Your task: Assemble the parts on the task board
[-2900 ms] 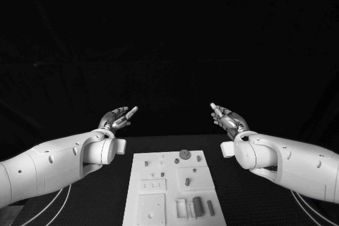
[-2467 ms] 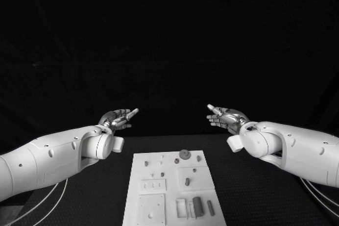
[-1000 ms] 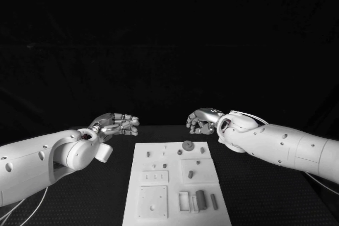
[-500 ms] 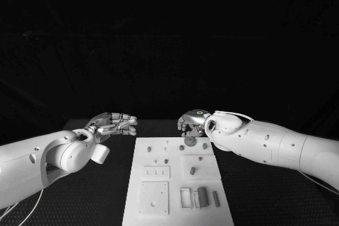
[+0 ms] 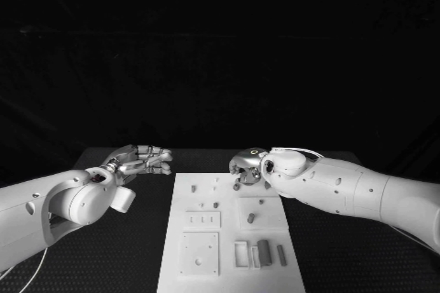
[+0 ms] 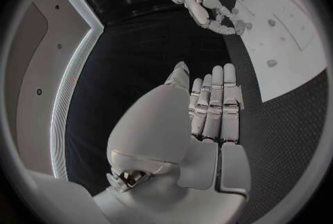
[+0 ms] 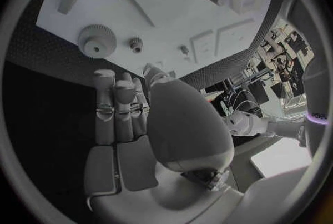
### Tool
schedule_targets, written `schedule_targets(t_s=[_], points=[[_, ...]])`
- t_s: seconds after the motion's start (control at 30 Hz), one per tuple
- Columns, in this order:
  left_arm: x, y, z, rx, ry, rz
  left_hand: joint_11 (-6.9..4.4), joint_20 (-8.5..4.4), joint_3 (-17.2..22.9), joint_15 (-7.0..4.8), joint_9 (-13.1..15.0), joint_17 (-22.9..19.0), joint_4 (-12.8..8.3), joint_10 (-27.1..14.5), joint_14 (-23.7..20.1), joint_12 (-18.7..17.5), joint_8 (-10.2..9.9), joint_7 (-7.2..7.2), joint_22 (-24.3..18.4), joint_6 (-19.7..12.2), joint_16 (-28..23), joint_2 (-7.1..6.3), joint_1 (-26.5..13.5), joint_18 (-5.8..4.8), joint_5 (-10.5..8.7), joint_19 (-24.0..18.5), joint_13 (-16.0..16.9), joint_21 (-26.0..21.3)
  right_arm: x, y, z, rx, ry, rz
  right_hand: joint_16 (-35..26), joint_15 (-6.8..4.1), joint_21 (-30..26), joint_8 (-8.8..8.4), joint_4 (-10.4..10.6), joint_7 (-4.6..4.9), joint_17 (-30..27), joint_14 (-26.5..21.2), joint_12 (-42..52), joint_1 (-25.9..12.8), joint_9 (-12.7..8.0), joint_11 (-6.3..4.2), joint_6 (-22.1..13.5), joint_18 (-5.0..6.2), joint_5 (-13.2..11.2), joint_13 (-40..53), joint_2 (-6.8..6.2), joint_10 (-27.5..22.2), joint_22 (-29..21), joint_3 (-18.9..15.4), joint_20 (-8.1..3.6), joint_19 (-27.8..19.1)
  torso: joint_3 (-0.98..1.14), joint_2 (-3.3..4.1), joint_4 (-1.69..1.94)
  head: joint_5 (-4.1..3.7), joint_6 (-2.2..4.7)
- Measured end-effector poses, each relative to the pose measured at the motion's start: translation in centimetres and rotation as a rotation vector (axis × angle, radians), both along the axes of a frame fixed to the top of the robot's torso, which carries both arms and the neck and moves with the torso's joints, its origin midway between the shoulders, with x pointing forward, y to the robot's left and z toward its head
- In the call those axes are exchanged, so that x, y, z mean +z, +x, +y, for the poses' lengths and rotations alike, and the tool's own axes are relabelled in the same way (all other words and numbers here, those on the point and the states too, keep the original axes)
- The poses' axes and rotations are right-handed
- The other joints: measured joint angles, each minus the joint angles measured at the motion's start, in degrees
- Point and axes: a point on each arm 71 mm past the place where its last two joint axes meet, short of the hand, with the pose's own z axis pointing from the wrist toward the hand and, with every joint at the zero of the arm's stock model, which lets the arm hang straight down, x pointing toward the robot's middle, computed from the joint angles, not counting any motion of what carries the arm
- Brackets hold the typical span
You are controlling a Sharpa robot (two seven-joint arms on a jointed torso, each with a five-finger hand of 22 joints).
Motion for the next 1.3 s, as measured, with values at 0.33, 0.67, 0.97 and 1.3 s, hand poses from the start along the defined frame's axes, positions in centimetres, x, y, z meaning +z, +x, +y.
schedule_targets(t_s=[0.33,0.67,0.97,1.3], points=[[0.2,0.0,0.0,0.000,0.000,-0.002,0.41,0.00,0.0,-0.20,-0.3,0.2,0.0,0.0,0.2,-0.4,-0.3,0.00,0.0,0.0,-0.3,-0.31,-0.3,-0.08,0.00,0.0,-0.1,0.0,-0.8,-0.3,-0.1,0.000,-0.033,0.025,0.2,-0.01,-0.2,0.00,0.2,0.22,-0.5,0.0,0.0,-1.0,0.0,0.01,0.2,-0.05,0.0,0.1,-0.59,0.0,0.0,0.2,0.21,0.2,-0.24,1.02,0.46,-0.36,0.07],[0.4,0.0,0.1,0.002,-0.001,-0.005,0.57,-0.21,-0.1,-0.20,-0.3,0.3,0.1,0.1,0.2,-0.6,-0.5,0.00,0.0,0.0,-0.3,-0.31,-0.3,-0.45,0.00,0.2,-0.3,-0.2,-1.2,-0.3,-0.3,-0.003,-0.054,0.035,0.4,-0.02,-0.2,0.00,0.5,0.26,-0.9,0.0,0.0,-1.9,0.0,0.00,0.6,-0.05,0.0,0.1,-1.14,0.0,0.0,0.5,0.30,0.1,-0.26,1.92,0.68,-0.69,0.55],[0.4,0.0,0.1,0.001,0.000,-0.005,0.59,-0.21,-0.1,-0.20,-0.4,0.4,0.1,0.2,0.2,-0.8,-0.8,0.00,0.0,0.0,-0.5,-0.44,-0.4,-0.48,0.00,0.2,-0.3,-0.2,-1.4,-0.2,0.0,0.004,-0.066,0.023,0.8,-0.04,-0.4,0.22,0.2,0.38,-1.5,0.0,0.0,-2.3,-0.1,-0.49,1.1,-0.05,0.0,0.4,-1.39,1.1,0.0,0.9,0.51,0.3,-0.20,2.54,0.86,-0.69,0.70],[0.6,0.0,0.2,0.004,0.001,-0.007,0.59,-0.01,-0.1,-0.20,-0.5,0.4,0.1,0.2,0.2,-0.8,-0.8,0.00,0.0,0.0,-0.5,-0.55,-0.6,-0.51,0.00,0.4,-0.3,-0.2,-1.0,-0.1,0.2,0.010,-0.071,-0.011,1.3,-0.34,-0.4,0.22,-0.4,0.32,-2.0,0.2,0.6,-2.5,-0.1,-1.05,2.0,-0.05,0.0,0.5,-1.62,3.5,0.0,1.7,0.48,0.7,-0.19,3.16,0.89,-0.82,0.42]])
